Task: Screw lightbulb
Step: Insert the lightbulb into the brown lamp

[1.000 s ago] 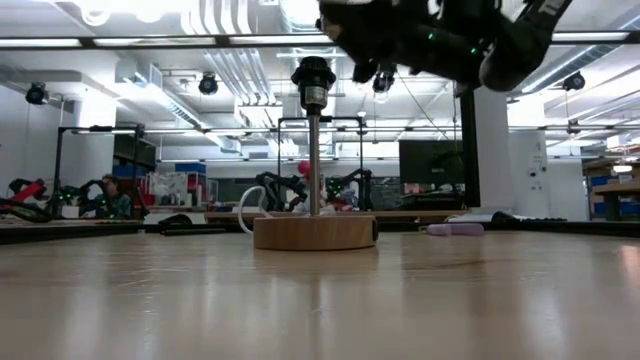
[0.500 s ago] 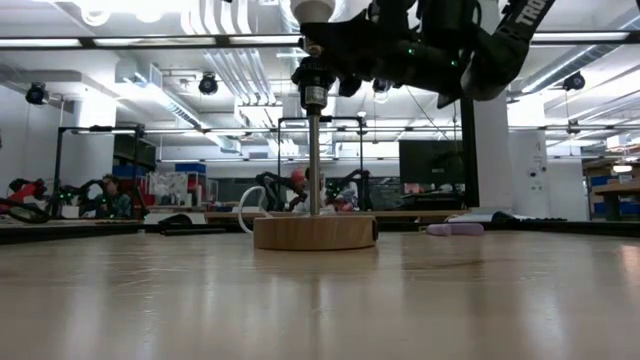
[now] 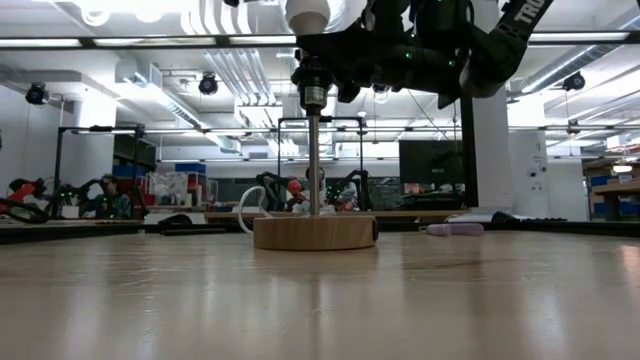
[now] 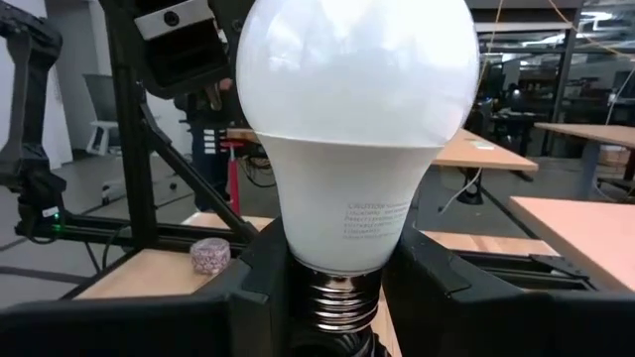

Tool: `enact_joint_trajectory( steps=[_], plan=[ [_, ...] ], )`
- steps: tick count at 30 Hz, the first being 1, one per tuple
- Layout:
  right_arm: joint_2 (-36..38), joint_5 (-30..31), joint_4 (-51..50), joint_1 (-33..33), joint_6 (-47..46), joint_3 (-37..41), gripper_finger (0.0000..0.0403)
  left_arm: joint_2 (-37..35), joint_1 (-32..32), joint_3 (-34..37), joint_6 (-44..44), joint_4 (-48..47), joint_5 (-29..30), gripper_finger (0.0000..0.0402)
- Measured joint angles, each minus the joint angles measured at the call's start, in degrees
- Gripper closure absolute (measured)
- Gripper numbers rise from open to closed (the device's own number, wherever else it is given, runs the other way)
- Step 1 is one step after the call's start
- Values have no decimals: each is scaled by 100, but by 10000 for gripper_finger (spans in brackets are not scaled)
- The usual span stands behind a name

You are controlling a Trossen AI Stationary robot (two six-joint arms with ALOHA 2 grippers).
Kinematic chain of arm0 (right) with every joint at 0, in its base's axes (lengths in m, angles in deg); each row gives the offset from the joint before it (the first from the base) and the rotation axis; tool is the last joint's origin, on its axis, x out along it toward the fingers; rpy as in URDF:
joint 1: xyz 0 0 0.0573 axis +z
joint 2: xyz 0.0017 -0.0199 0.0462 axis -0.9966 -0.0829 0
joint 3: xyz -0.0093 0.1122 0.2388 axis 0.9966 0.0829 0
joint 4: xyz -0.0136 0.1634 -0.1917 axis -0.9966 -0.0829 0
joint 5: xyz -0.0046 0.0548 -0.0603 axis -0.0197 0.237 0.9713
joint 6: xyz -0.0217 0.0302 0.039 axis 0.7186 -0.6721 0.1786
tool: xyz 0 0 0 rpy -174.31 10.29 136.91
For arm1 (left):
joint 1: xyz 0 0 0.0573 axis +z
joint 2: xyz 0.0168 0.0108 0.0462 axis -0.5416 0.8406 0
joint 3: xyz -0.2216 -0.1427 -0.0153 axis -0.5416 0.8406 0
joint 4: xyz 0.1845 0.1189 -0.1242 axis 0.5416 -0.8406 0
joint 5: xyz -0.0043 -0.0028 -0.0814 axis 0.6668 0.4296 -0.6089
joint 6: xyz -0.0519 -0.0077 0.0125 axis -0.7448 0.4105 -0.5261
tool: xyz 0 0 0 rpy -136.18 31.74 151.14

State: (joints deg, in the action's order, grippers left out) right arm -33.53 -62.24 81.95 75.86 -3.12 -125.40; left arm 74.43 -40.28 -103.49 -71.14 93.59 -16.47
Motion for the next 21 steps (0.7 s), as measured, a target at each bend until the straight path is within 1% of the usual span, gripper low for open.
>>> enact_joint_trajectory(
  steps=[7,12,14,16,21],
  plan=[
    [14,54,-85,2,-30,0,294,78,0,-11,-77,8,3,247],
    [22,138,-132,2,-28,2,239,92,0,-6,-154,-22,-4,247],
    [31,141,-153,2,-28,2,231,96,-2,-7,-164,-31,-19,247],
    [31,137,-156,4,-28,3,232,95,-2,-7,-191,-41,-19,247],
    [41,131,-215,21,-4,4,250,96,-2,0,-225,-56,-15,247]
  ],
)
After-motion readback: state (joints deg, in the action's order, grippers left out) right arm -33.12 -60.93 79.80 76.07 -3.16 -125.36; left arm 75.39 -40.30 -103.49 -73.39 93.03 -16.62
